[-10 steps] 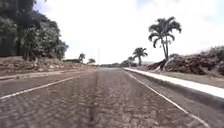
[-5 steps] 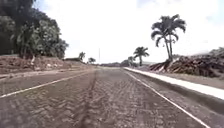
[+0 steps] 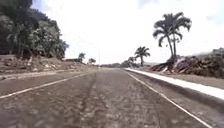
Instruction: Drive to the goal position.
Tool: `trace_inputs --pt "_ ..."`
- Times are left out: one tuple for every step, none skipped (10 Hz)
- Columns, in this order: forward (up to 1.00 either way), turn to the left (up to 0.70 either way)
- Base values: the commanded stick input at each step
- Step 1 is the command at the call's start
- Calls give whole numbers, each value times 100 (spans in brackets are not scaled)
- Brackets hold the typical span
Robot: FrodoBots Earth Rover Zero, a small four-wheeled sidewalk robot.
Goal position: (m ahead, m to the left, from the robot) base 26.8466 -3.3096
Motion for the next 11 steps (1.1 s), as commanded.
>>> trace_inputs --pt "100 0" --pt "100 0" --pt "100 0" --pt "100 0" --pt "100 0" --pt "100 0" --pt "100 0" --pt "100 0" --pt "100 0" --pt "100 0" --pt "100 0"
